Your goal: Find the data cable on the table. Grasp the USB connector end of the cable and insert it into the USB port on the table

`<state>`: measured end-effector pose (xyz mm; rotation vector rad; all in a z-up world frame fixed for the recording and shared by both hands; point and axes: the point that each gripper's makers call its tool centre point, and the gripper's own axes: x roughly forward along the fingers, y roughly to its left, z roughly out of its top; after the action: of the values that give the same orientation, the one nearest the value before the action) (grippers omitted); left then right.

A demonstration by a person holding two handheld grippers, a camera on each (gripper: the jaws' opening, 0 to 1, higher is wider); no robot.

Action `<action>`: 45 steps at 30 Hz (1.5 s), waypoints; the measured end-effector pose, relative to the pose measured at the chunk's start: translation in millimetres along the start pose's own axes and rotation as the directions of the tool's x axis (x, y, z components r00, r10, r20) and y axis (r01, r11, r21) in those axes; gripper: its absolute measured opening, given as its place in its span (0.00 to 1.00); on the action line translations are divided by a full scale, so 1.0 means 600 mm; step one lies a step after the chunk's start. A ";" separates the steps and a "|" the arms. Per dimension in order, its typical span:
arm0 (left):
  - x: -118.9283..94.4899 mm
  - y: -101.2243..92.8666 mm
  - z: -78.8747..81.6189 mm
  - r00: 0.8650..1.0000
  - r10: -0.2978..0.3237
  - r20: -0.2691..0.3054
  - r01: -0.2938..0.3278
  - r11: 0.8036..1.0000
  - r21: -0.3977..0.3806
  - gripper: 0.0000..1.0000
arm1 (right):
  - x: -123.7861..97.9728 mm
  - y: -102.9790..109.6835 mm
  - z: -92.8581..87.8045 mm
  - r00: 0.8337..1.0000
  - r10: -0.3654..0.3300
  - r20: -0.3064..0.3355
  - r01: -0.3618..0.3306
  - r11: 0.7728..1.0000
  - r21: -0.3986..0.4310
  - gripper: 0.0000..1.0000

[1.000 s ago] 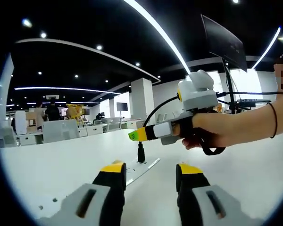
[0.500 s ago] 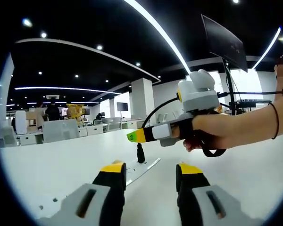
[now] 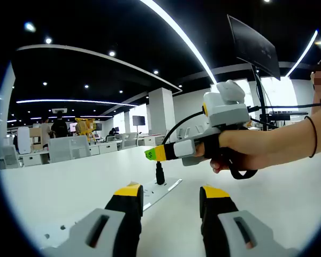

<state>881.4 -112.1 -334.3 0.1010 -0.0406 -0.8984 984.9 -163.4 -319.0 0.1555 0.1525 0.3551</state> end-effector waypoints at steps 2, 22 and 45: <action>0.000 0.000 -0.001 1.000 0.001 -0.003 -0.001 1.000 0.001 0.42 | -0.001 0.001 0.000 1.000 0.001 -0.003 -0.001 1.000 -0.007 0.04; 0.000 0.002 -0.011 0.999 0.012 -0.029 -0.012 1.000 0.005 0.42 | -0.004 0.001 -0.002 1.000 -0.018 -0.010 0.018 1.000 -0.002 0.05; -0.002 0.004 -0.014 0.999 0.013 -0.033 -0.013 1.000 0.009 0.43 | -0.010 -0.001 0.003 1.000 -0.027 0.012 0.026 0.999 0.038 0.33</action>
<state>883.3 -108.9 -342.4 0.1237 -0.0143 -0.8835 979.9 -166.0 -316.4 0.1930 0.1489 0.3251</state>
